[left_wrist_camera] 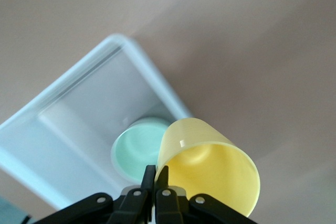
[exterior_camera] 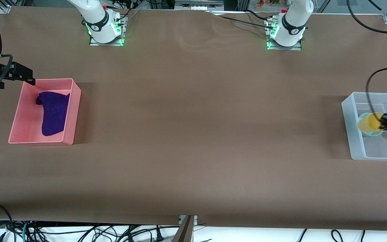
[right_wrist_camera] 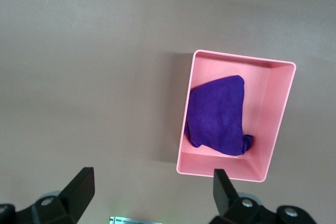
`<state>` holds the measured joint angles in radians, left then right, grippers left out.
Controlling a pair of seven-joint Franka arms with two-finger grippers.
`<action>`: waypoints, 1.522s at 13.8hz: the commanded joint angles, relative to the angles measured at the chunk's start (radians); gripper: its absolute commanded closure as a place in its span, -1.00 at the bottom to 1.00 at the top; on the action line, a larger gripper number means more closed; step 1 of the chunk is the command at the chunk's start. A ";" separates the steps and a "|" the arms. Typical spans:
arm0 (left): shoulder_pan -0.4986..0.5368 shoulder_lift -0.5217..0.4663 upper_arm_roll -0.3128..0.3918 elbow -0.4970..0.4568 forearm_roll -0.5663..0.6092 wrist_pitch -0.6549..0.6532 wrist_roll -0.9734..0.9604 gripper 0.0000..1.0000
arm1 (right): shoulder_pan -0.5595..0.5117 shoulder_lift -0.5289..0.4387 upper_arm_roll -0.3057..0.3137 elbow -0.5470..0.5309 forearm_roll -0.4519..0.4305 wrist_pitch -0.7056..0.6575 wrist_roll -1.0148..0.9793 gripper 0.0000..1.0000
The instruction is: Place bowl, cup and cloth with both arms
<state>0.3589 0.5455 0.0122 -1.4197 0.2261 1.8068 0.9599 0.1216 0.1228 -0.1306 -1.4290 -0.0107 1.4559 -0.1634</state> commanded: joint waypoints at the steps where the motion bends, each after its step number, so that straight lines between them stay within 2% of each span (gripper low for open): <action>1: 0.072 0.046 -0.014 -0.011 0.044 0.089 0.121 1.00 | -0.004 -0.008 0.006 -0.005 0.001 0.004 0.007 -1.00; 4: 0.112 0.100 -0.017 -0.036 0.024 0.135 0.142 1.00 | -0.005 -0.009 0.005 -0.005 0.003 0.004 0.008 -1.00; 5: 0.117 0.103 -0.017 -0.048 0.012 0.135 0.142 0.76 | -0.007 -0.009 0.005 -0.005 0.003 0.004 0.008 -1.00; 6: 0.121 0.103 -0.017 -0.068 -0.014 0.134 0.142 0.26 | -0.008 -0.009 0.005 -0.005 0.003 0.004 0.008 -1.00; 7: 0.132 0.103 -0.017 -0.073 -0.025 0.134 0.145 -0.61 | -0.008 -0.009 0.005 -0.005 0.003 0.004 0.007 -1.00; 8: 0.134 0.099 -0.020 -0.070 -0.027 0.131 0.161 -1.00 | -0.008 -0.008 0.005 -0.005 0.003 0.004 0.007 -1.00; 10: 0.123 0.058 -0.024 -0.059 -0.027 0.102 0.175 -1.00 | -0.008 -0.009 0.005 -0.005 0.003 0.004 0.007 -1.00; 13: 0.115 -0.051 -0.104 -0.044 -0.031 -0.003 0.139 -1.00 | -0.008 -0.008 0.005 -0.005 0.001 0.004 0.007 -1.00; 16: 0.112 -0.142 -0.223 -0.015 -0.034 -0.150 -0.120 -1.00 | -0.008 -0.009 0.005 -0.005 0.001 0.006 0.007 -1.00; 20: 0.111 -0.194 -0.411 0.047 -0.030 -0.316 -0.558 -1.00 | -0.008 -0.008 0.005 -0.005 0.001 0.004 0.007 -1.00; 21: 0.077 -0.231 -0.411 0.033 -0.031 -0.319 -0.642 -1.00 | -0.010 -0.008 0.005 -0.005 0.001 0.006 0.007 -1.00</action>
<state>0.4603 0.3506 -0.3760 -1.3929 0.2097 1.5209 0.4661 0.1202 0.1227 -0.1315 -1.4290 -0.0107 1.4564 -0.1632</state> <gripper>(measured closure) 0.000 0.000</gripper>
